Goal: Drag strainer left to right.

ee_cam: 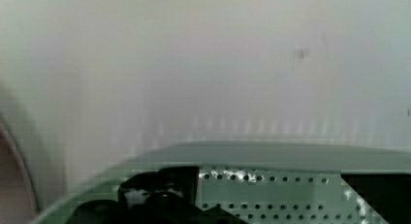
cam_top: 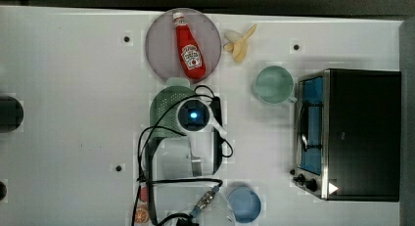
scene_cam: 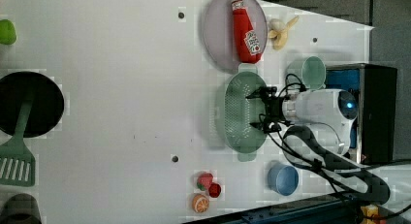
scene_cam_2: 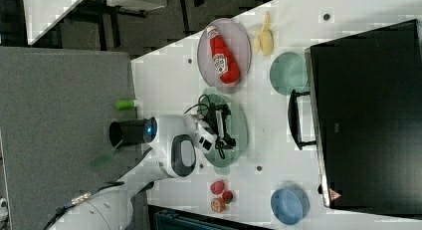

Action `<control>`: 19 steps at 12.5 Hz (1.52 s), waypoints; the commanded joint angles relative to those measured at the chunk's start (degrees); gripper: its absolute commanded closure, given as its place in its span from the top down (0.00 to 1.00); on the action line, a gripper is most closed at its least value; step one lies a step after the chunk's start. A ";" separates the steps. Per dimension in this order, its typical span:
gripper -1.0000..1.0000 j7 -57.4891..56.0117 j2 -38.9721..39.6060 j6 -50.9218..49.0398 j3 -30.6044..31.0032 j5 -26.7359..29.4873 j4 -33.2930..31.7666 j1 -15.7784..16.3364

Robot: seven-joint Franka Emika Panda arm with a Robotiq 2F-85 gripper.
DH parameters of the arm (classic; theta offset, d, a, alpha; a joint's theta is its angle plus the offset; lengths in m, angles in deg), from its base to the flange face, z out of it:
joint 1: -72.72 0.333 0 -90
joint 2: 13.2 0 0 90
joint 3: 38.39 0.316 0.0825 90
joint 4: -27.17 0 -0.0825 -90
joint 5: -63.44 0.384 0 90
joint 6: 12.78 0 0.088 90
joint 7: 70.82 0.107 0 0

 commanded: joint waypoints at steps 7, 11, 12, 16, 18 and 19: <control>1.00 -16.24 -1.50 -0.03 -7.85 0.61 -0.38 -2.67; 1.00 -19.05 -1.98 -0.04 -9.18 0.62 0.02 -2.74; 1.00 -19.05 -2.74 -0.32 -8.49 0.62 0.19 -2.71; 1.00 -20.33 -11.49 -9.36 -3.61 0.62 0.24 -2.52; 1.00 -26.39 -18.12 -14.47 -1.01 0.62 0.24 -2.45; 1.00 -29.72 -21.67 -16.09 0.07 0.62 0.22 -2.42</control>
